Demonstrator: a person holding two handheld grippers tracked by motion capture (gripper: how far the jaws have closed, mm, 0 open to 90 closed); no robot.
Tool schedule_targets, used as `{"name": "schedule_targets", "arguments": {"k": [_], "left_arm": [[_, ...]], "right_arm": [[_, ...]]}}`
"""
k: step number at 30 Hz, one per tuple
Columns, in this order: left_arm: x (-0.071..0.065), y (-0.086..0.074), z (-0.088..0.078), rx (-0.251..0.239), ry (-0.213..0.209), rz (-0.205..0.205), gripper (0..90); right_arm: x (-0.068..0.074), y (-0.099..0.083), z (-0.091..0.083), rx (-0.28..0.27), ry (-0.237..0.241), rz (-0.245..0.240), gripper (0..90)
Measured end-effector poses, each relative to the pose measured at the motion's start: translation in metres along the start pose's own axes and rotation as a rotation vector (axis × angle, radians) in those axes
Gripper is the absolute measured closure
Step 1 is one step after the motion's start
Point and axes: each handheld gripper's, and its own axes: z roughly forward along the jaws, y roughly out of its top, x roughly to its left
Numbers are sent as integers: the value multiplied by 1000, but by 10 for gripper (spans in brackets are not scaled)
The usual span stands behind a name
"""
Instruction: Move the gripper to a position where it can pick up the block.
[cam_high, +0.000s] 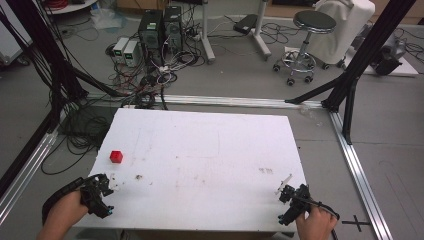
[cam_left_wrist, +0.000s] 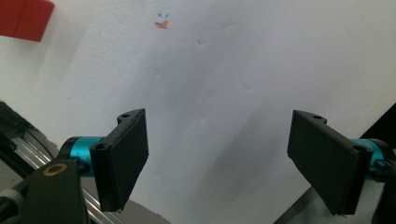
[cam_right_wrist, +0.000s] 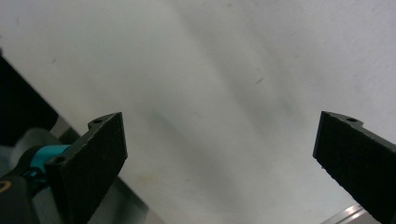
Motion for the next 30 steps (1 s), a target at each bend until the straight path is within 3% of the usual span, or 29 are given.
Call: {"name": "schedule_targets", "arguments": {"k": [3, 4, 8, 14, 25, 29, 30], "left_arm": [[1, -2, 3, 28, 1, 20, 209], [3, -4, 3, 40, 24, 35, 210], [9, -5, 0, 26, 44, 38, 209], [17, 0, -1, 6, 25, 40, 209], [22, 6, -1, 0, 12, 55, 209], [27, 9, -5, -5, 28, 83, 208], [30, 11, -8, -5, 34, 131, 208]], "right_arm": [[-7, 3, 2, -4, 10, 11, 20], [-11, 9, 1, -4, 11, 24, 20], [-11, 21, -8, -40, -6, 39, 20], [-4, 30, -11, -13, -12, 6, 20], [-10, 22, -7, -2, 1, 25, 20], [-10, 21, -6, 2, 10, 27, 20], [-11, 20, -6, 5, 9, 23, 20]]}}
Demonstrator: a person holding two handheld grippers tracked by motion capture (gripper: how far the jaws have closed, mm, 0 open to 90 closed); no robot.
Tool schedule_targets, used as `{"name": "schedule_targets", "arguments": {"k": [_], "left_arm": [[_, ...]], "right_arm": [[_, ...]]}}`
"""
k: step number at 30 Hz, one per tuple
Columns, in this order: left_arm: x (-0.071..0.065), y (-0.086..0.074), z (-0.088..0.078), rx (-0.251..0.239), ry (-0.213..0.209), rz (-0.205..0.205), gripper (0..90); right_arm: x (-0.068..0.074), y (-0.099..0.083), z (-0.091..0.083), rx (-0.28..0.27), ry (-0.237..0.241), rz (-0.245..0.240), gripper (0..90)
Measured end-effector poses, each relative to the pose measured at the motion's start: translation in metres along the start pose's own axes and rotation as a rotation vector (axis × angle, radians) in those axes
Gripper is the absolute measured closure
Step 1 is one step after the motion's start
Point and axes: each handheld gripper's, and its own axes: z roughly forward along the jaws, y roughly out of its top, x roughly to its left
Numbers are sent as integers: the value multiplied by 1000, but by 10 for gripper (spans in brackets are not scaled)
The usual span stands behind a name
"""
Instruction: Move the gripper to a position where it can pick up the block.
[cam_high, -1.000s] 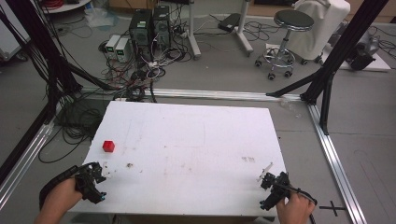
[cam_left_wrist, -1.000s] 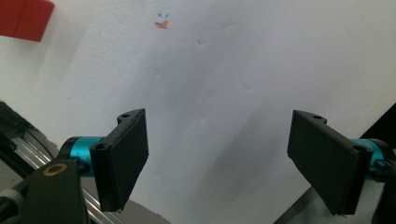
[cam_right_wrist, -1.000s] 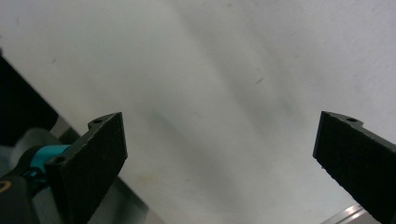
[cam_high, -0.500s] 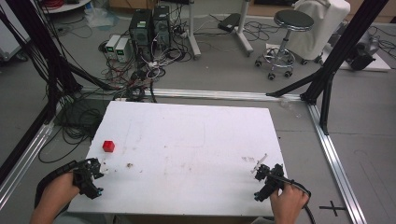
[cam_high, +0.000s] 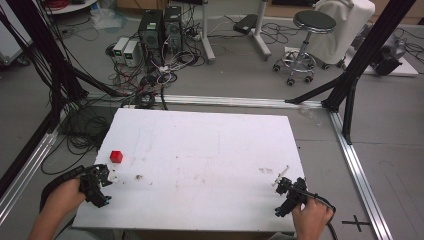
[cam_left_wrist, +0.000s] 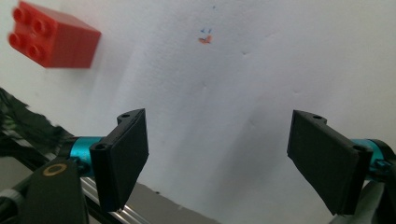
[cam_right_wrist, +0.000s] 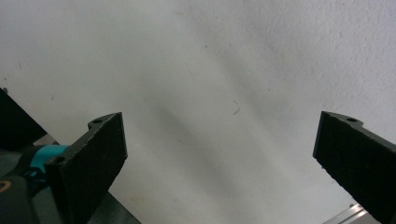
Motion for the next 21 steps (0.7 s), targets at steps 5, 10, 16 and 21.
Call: {"name": "schedule_targets", "arguments": {"k": [5, 10, 16, 21], "left_arm": [[12, 5, -10, -35, -2, 64, 208], [29, 14, -22, -23, -13, 181, 208], [44, 23, -30, -13, -11, 269, 208], [53, 26, -33, -19, -22, 320, 207]], "right_arm": [[-1, -1, 1, 1, 0, 4, 20], [0, -2, 2, 1, 3, 2, 20], [0, -2, 3, 2, 4, 3, 20], [-1, -1, 3, 7, 4, 0, 20]]}}
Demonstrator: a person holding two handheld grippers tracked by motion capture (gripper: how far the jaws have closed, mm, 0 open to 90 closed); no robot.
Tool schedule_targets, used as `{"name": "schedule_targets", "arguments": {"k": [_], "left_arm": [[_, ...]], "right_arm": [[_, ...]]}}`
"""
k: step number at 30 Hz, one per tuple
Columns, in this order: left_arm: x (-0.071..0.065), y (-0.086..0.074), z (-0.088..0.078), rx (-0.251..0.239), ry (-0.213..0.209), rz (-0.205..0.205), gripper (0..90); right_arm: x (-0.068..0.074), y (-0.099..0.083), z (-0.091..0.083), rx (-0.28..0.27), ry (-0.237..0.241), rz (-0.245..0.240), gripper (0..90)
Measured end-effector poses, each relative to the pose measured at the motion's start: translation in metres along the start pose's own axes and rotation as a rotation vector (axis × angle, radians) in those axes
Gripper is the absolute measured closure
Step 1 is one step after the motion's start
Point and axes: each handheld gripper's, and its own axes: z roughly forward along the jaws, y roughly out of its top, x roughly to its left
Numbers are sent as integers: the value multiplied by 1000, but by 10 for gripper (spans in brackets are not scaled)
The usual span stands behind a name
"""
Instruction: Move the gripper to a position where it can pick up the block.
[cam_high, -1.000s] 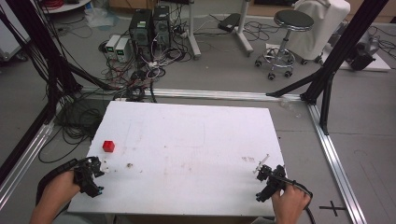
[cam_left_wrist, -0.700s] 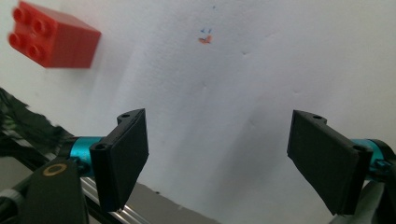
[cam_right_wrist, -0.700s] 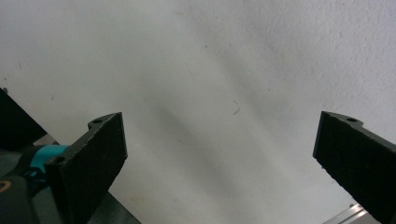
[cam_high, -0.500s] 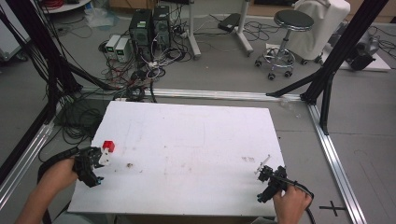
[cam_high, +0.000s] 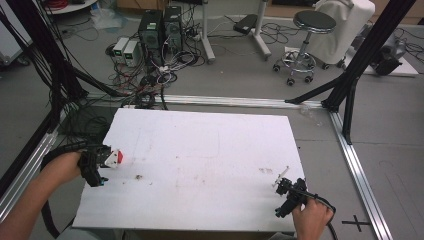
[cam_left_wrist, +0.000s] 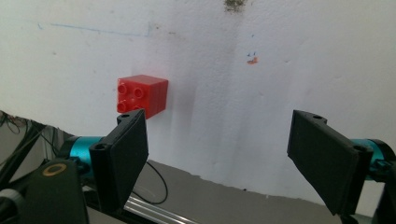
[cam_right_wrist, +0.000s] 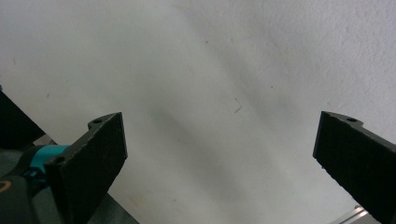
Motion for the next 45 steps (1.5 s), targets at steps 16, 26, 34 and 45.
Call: {"name": "schedule_targets", "arguments": {"k": [16, 26, 34, 45], "left_arm": [[36, -8, 0, -16, -46, 30, 207], [53, -12, 10, -25, -120, -5, 207], [63, -12, 17, -20, -147, -23, 207], [78, -5, 30, 8, -165, -43, 208]], "right_arm": [[1, 2, 1, 5, 1, -10, 20], [3, 3, 1, 15, 2, -17, 20], [3, 3, 3, 27, 2, -33, 20], [4, 5, 4, 34, 1, -37, 20]]}}
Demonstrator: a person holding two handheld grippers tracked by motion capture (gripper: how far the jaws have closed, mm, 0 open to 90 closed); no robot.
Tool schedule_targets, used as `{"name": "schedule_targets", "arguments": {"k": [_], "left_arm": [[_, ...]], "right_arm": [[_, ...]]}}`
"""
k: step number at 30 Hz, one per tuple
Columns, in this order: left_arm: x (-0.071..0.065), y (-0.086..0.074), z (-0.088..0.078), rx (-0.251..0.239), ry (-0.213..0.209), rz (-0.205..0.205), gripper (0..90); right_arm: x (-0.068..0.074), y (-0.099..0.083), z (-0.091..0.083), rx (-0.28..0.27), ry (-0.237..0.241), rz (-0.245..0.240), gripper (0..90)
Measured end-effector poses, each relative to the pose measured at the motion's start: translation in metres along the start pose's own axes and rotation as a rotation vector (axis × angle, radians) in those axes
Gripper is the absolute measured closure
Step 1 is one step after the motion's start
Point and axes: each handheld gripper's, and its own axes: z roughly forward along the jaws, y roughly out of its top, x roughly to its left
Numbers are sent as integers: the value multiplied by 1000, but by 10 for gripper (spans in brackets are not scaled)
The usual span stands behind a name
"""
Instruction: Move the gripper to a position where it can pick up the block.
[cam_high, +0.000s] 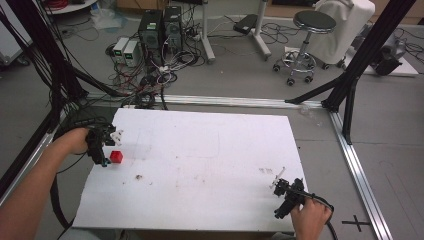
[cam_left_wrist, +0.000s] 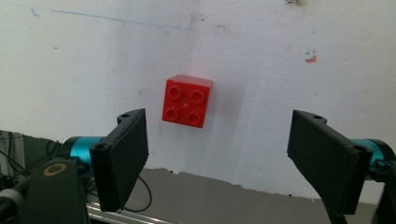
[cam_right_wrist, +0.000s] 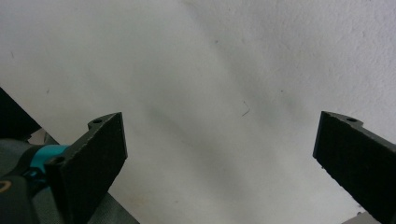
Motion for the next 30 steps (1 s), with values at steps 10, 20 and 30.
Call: {"name": "schedule_targets", "arguments": {"k": [10, 20, 30], "left_arm": [[8, 5, 12, 17, -8, 128, 210], [13, 5, 25, 53, -21, 191, 208], [17, 5, 43, 68, -46, 203, 210]], "right_arm": [[-1, -1, 3, 4, 4, -3, 20], [-1, -3, 3, 1, 3, 7, 20], [-1, -4, 3, 8, 4, 10, 20]]}}
